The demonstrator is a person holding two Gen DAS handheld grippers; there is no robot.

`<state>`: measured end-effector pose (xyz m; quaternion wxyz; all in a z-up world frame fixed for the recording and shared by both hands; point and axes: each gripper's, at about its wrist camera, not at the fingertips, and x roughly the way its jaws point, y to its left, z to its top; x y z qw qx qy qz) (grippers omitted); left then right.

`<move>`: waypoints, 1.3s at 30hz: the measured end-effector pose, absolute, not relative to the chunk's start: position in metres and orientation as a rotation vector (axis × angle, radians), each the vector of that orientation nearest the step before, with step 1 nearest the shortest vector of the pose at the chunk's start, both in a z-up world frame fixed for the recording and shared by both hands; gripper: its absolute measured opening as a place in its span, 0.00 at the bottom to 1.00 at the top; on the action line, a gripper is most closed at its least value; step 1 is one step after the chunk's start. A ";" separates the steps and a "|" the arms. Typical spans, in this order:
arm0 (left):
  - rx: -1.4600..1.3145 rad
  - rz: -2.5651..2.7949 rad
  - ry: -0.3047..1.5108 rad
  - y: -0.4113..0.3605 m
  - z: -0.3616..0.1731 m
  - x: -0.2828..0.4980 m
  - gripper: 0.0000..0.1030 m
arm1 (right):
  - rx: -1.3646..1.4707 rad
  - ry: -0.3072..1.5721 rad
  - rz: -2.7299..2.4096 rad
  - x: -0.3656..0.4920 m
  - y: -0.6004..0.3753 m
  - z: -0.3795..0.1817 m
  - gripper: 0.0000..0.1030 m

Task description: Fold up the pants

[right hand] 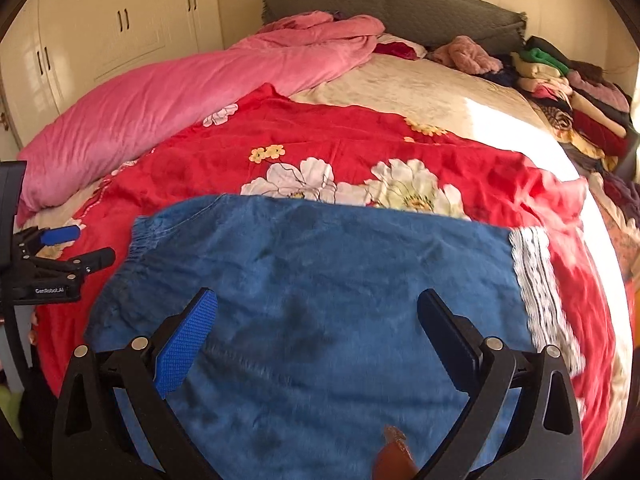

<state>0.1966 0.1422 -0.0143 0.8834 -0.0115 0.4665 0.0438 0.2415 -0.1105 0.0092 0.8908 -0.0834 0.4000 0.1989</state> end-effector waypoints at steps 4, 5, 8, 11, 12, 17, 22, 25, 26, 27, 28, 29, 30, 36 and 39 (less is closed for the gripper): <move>-0.016 0.102 1.003 0.153 -0.028 0.223 0.91 | -0.218 0.868 0.446 0.286 -0.093 -0.003 0.96; -0.020 0.095 1.008 0.154 -0.031 0.227 0.91 | -0.240 0.874 0.453 0.295 -0.088 -0.006 0.96; -0.031 0.050 1.025 0.156 -0.041 0.240 0.91 | -0.301 0.867 0.483 0.312 -0.072 -0.013 0.96; -0.004 0.029 1.037 0.154 -0.050 0.253 0.91 | -0.342 0.881 0.508 0.327 -0.059 -0.022 0.96; 0.014 0.032 1.030 0.153 -0.051 0.257 0.91 | -0.350 0.885 0.511 0.331 -0.056 -0.024 0.96; 0.031 0.001 1.018 0.150 -0.055 0.269 0.91 | -0.406 0.918 0.536 0.350 -0.038 -0.041 0.96; -0.022 -0.085 0.997 0.152 -0.053 0.270 0.56 | -0.470 0.920 0.583 0.355 -0.022 -0.052 0.96; -0.014 -0.126 0.985 0.147 -0.051 0.266 0.35 | -0.522 0.910 0.596 0.356 -0.012 -0.057 0.96; -0.001 -0.128 0.977 0.145 -0.050 0.265 0.30 | -0.536 0.906 0.599 0.357 -0.011 -0.058 0.96; 0.006 -0.135 0.966 0.144 -0.047 0.263 0.28 | -0.545 0.906 0.603 0.357 -0.009 -0.059 0.96; -0.003 -0.138 0.958 0.144 -0.043 0.261 0.28 | -0.551 0.906 0.607 0.358 -0.007 -0.060 0.96; -0.016 -0.143 0.946 0.145 -0.039 0.258 0.27 | -0.556 0.904 0.612 0.358 -0.006 -0.061 0.96; -0.034 -0.158 0.920 0.146 -0.032 0.253 0.26 | -0.569 0.897 0.618 0.357 -0.004 -0.061 0.96; -0.023 -0.190 0.847 0.139 -0.005 0.233 0.26 | -0.680 0.795 0.631 0.342 0.008 -0.060 0.95; -0.007 -0.202 0.839 0.133 -0.001 0.225 0.25 | -0.692 0.797 0.662 0.336 0.011 -0.063 0.75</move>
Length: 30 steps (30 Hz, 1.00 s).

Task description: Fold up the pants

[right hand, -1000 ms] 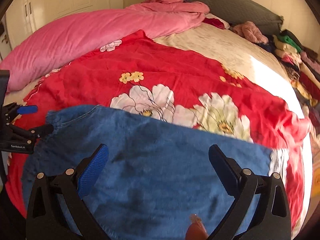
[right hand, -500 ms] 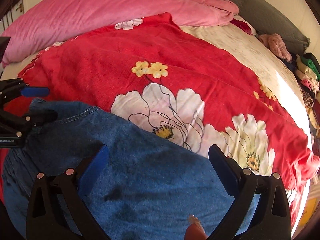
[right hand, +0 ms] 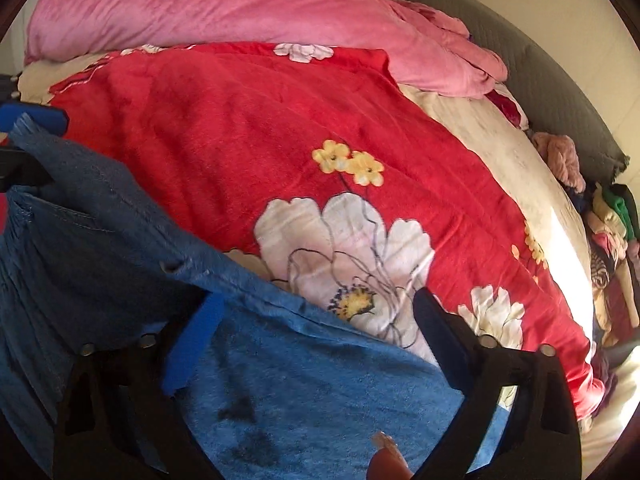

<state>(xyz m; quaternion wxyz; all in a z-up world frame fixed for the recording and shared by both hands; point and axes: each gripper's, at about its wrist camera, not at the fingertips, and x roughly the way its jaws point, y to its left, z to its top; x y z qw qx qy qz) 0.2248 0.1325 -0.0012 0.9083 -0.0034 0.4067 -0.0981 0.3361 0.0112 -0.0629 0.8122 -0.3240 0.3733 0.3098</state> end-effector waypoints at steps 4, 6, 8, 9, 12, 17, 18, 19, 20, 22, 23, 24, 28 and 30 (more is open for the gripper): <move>0.027 -0.206 0.839 0.126 -0.001 0.218 0.22 | -0.697 0.804 0.721 0.320 0.014 -0.068 0.32; 0.038 -0.196 0.842 0.127 -0.003 0.217 0.22 | -0.665 0.813 0.716 0.314 0.011 -0.065 0.20; 0.043 -0.187 0.845 0.130 -0.004 0.217 0.22 | -0.610 0.815 0.703 0.310 0.002 -0.058 0.11; 0.037 -0.187 0.848 0.132 -0.004 0.217 0.22 | -0.569 0.809 0.704 0.307 -0.004 -0.052 0.10; 0.031 -0.195 0.844 0.134 -0.002 0.212 0.22 | -0.460 0.777 0.710 0.294 -0.024 -0.031 0.07; 0.018 -0.214 0.831 0.129 0.005 0.199 0.22 | -0.347 0.733 0.701 0.259 -0.050 0.001 0.07; 0.023 -0.221 0.823 0.127 0.008 0.194 0.22 | -0.334 0.724 0.698 0.251 -0.054 0.006 0.07; 0.028 -0.225 0.817 0.125 0.011 0.191 0.22 | -0.317 0.714 0.694 0.241 -0.059 0.012 0.07; 0.036 -0.229 0.807 0.123 0.014 0.186 0.22 | -0.306 0.704 0.691 0.232 -0.063 0.016 0.07; 0.047 -0.241 0.784 0.119 0.019 0.172 0.22 | -0.284 0.689 0.689 0.213 -0.070 0.021 0.07; 0.048 -0.246 0.783 0.118 0.020 0.168 0.22 | -0.276 0.684 0.688 0.204 -0.073 0.023 0.07; 0.046 -0.255 0.781 0.116 0.021 0.161 0.22 | -0.265 0.680 0.686 0.191 -0.077 0.025 0.07; 0.054 -0.265 0.782 0.111 0.020 0.134 0.22 | -0.245 0.667 0.705 0.145 -0.083 0.024 0.07; 0.065 -0.266 0.779 0.109 0.018 0.119 0.23 | -0.243 0.668 0.725 0.119 -0.088 0.022 0.07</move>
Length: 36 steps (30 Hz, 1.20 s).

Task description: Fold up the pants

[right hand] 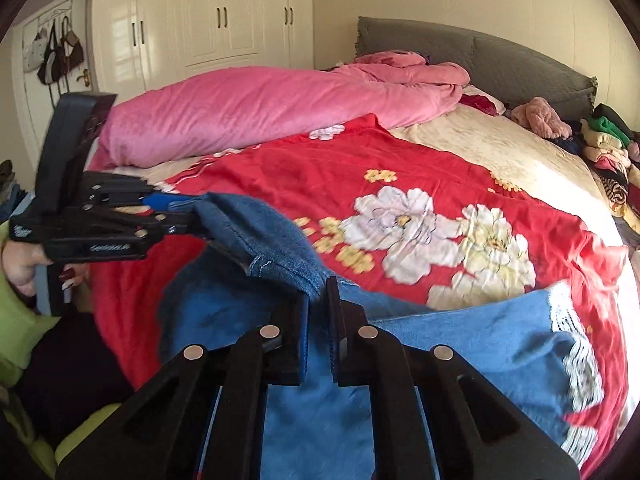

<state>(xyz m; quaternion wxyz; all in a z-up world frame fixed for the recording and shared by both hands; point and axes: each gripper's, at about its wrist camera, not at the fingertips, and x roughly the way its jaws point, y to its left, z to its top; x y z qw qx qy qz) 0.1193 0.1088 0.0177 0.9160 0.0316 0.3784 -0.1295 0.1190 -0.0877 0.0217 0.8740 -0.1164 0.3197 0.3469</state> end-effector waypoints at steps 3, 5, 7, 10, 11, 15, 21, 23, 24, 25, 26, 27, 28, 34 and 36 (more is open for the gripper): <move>0.037 -0.287 0.815 0.108 0.005 0.099 0.23 | -0.252 0.690 0.742 0.092 -0.091 0.015 0.07; 0.031 -0.296 0.843 0.107 -0.003 0.090 0.24 | -0.275 0.705 0.745 0.075 -0.090 0.007 0.07; 0.044 -0.293 0.853 0.105 -0.007 0.086 0.24 | -0.259 0.742 0.756 0.063 -0.089 -0.003 0.07; 0.055 -0.287 0.870 0.107 -0.016 0.079 0.24 | -0.266 0.767 0.770 0.048 -0.082 -0.016 0.07; 0.050 -0.281 0.879 0.109 -0.020 0.077 0.25 | -0.263 0.774 0.774 0.045 -0.080 -0.020 0.07; 0.071 -0.263 0.899 0.112 -0.027 0.069 0.30 | -0.276 0.794 0.777 0.037 -0.073 -0.032 0.07; 0.040 -0.243 0.936 0.125 -0.035 0.063 0.38 | -0.275 0.814 0.767 0.034 -0.069 -0.044 0.07; 0.036 -0.238 0.931 0.129 -0.030 0.057 0.42 | -0.266 0.817 0.765 0.034 -0.070 -0.045 0.07; 0.025 -0.234 0.927 0.133 -0.028 0.052 0.42 | -0.260 0.820 0.765 0.034 -0.070 -0.046 0.07; 0.019 -0.229 0.927 0.135 -0.026 0.048 0.42 | -0.253 0.818 0.764 0.033 -0.071 -0.046 0.07; 0.016 -0.223 0.926 0.136 -0.024 0.044 0.42 | -0.246 0.817 0.763 0.034 -0.071 -0.046 0.07; 0.016 -0.207 0.917 0.139 -0.020 0.038 0.42 | -0.237 0.818 0.763 0.034 -0.072 -0.047 0.07; 0.013 -0.195 0.904 0.141 -0.014 0.032 0.42 | -0.233 0.819 0.763 0.034 -0.072 -0.047 0.07; 0.022 -0.249 0.835 0.118 0.015 0.024 0.41 | -0.209 0.824 0.775 0.033 -0.071 -0.046 0.11; 0.049 -0.287 0.840 0.099 0.015 0.032 0.39 | -0.200 0.830 0.792 0.030 -0.073 -0.043 0.18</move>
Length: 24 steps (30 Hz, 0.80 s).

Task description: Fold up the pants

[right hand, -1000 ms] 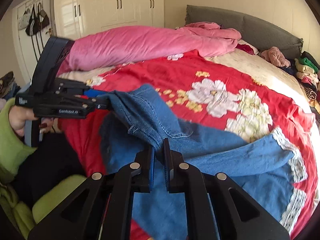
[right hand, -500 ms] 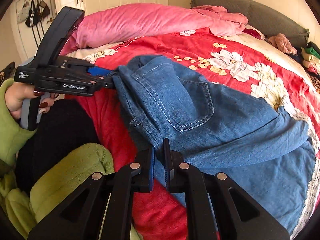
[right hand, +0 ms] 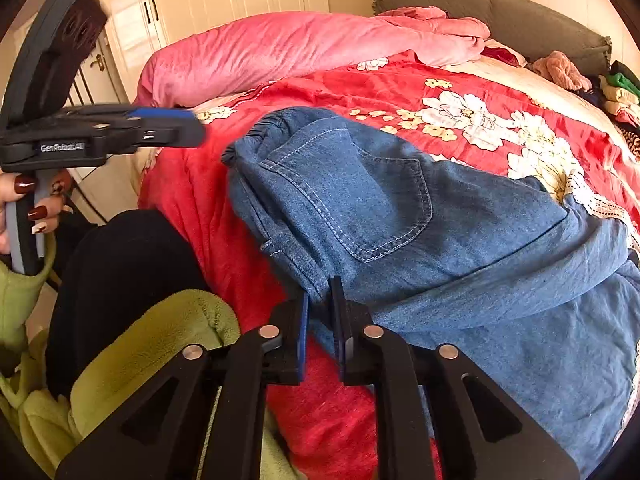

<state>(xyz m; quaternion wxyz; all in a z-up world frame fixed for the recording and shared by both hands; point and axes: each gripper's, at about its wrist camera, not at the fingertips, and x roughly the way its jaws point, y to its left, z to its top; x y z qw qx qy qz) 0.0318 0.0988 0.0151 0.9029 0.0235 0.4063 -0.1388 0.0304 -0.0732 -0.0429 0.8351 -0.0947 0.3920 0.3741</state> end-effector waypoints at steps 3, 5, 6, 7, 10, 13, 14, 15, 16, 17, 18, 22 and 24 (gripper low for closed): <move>0.078 -0.333 0.889 0.073 0.002 0.052 0.35 | -0.157 0.815 0.811 0.026 -0.088 -0.028 0.27; 0.103 -0.330 0.913 0.064 -0.008 0.061 0.35 | -0.130 0.788 0.777 0.025 -0.100 -0.019 0.28; 0.122 -0.315 0.927 0.061 -0.015 0.064 0.35 | -0.115 0.773 0.747 0.027 -0.108 -0.015 0.29; 0.130 -0.310 0.941 0.060 -0.022 0.065 0.35 | -0.097 0.762 0.724 0.030 -0.114 -0.012 0.29; 0.115 -0.304 0.992 0.063 -0.040 0.068 0.35 | -0.034 0.779 0.676 0.044 -0.126 -0.012 0.30; 0.101 -0.308 0.995 0.067 -0.042 0.066 0.35 | -0.005 0.857 0.639 0.058 -0.126 -0.029 0.30; 0.099 -0.309 0.995 0.067 -0.042 0.067 0.35 | -0.018 0.898 0.618 0.062 -0.123 -0.038 0.30; 0.099 -0.309 0.995 0.067 -0.043 0.066 0.35 | -0.034 0.932 0.601 0.064 -0.120 -0.045 0.30; 0.099 -0.311 0.995 0.067 -0.043 0.066 0.35 | -0.050 0.972 0.584 0.066 -0.117 -0.055 0.30; 0.098 -0.313 0.994 0.067 -0.043 0.067 0.35 | -0.047 0.989 0.578 0.066 -0.116 -0.060 0.30; 0.095 -0.314 0.989 0.067 -0.042 0.067 0.35 | -0.032 0.986 0.581 0.064 -0.118 -0.058 0.30; 0.041 -0.322 0.929 0.070 -0.026 0.059 0.35 | 0.008 0.916 0.577 0.056 -0.138 -0.034 0.42; 0.034 -0.316 0.892 0.070 -0.012 0.052 0.36 | 0.033 0.872 0.542 0.052 -0.156 -0.019 0.48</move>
